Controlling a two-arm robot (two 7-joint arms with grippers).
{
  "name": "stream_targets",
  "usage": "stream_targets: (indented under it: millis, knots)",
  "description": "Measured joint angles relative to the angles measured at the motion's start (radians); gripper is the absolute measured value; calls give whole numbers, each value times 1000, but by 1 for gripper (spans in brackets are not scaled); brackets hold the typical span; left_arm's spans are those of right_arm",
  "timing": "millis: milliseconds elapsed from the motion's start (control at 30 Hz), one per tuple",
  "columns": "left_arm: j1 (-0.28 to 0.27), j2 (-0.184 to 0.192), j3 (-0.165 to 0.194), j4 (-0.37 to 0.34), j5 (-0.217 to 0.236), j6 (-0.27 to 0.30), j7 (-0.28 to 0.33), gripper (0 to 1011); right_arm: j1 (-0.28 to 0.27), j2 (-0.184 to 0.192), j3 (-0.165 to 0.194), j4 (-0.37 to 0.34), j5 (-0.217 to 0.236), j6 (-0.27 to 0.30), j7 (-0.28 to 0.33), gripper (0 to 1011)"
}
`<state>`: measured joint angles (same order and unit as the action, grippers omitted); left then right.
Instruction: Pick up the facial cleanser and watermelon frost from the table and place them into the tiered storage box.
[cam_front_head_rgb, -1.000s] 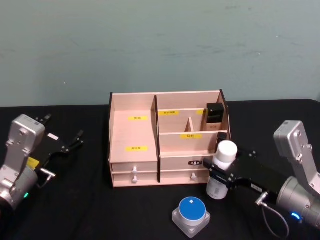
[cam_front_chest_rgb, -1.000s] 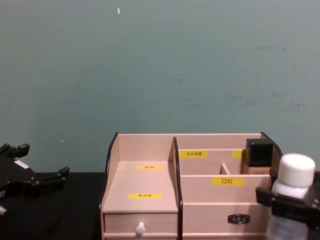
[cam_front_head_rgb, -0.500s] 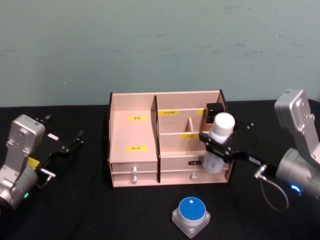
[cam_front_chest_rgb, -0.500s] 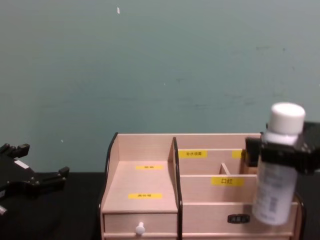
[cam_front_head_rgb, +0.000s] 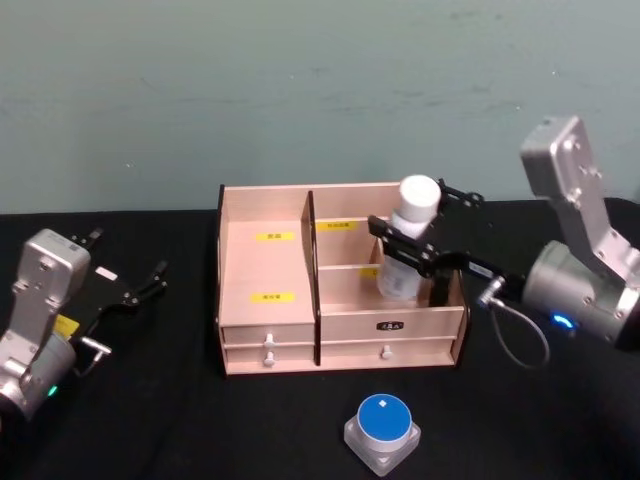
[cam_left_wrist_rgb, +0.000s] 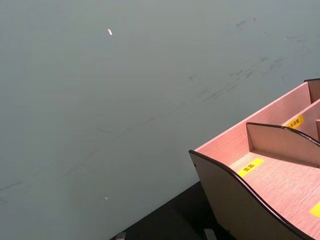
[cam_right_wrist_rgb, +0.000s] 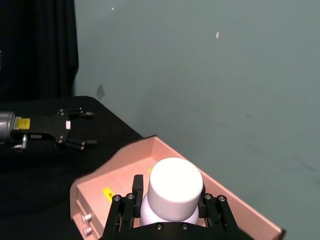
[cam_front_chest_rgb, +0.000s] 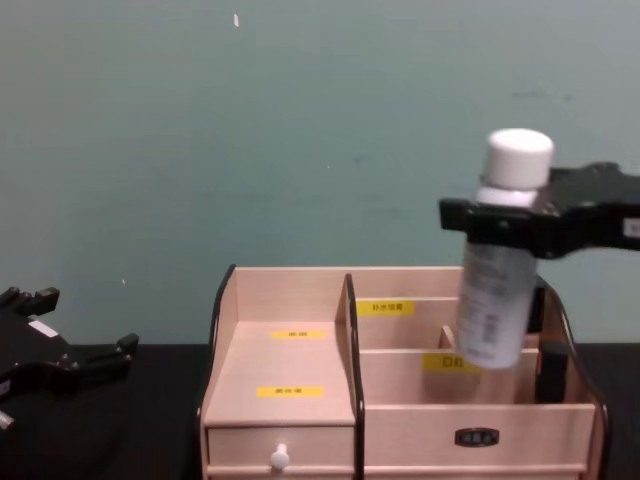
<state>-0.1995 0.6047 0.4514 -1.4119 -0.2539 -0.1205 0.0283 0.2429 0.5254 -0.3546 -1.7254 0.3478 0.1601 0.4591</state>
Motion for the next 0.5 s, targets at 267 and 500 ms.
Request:
stream_targets:
  millis: [267, 500]
  knots:
    - [0, 0, 0, 0, 0, 0, 0, 1010, 112, -38, -49, 73, -10, 8, 16, 600]
    - [0, 0, 0, 0, 0, 0, 0, 1010, 196, -75, -84, 164, -19, -5, 31, 600]
